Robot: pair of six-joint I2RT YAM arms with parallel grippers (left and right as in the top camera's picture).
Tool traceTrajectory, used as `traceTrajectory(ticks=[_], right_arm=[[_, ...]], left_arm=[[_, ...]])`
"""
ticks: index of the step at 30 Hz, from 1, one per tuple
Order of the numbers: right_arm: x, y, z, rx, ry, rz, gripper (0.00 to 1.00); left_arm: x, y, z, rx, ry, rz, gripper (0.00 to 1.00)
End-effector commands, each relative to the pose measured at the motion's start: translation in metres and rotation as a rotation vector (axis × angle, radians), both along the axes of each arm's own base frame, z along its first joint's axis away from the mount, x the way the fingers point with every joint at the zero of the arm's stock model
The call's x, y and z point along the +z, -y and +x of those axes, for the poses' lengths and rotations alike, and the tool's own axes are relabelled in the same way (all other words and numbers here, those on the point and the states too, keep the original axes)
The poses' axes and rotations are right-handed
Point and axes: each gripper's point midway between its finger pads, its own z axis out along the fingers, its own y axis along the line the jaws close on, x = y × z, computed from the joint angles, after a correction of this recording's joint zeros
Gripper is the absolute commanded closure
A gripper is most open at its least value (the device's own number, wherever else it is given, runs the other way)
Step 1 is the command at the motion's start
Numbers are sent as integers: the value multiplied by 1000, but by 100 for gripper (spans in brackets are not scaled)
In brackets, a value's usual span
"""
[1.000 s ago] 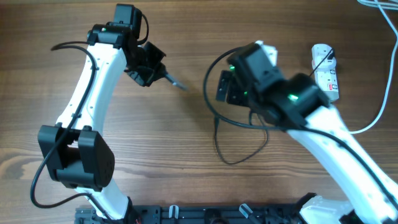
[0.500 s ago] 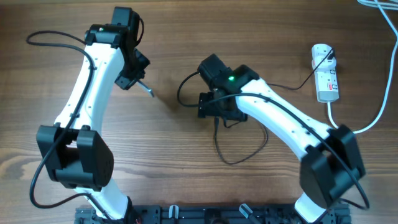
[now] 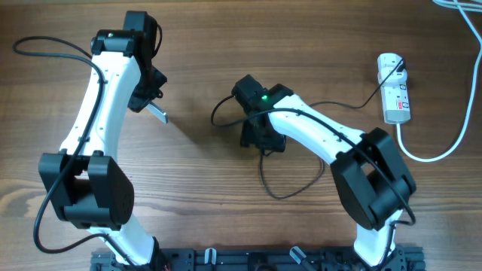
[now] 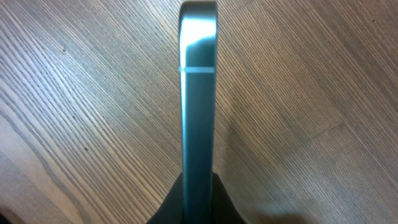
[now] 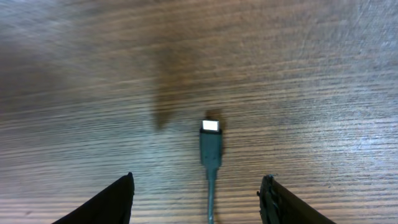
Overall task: Plug charger to phone and switch on socket
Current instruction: 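Grasp the black USB-C plug with the right gripper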
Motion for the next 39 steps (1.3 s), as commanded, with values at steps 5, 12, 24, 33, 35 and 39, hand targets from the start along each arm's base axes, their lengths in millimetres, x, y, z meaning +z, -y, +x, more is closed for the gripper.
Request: traceTrajectory(ticks=[5,12,24,33,35,39], right_arm=[[-22,10,-13,-10,-47,-52,42],[-33,12,-21,-9,-66,-40,46],[-33,6,-22,-10,-76,-8,70],[-33,4,-22,-9,-79,3,76],[-33,3,-22,-9,-77,5,77],[-33,3,-22,-9,-76,5,85]], left_arm=[[16,-6,3,-2,43,29,96],[16,-6,3,-2,45,29,96],[16,-6,3,-2,44,29,96],[16,-6,3,-2,44,29,96],[16,-6,3,-2,44,29,96],[16,-6,3,-2,44,29,96]])
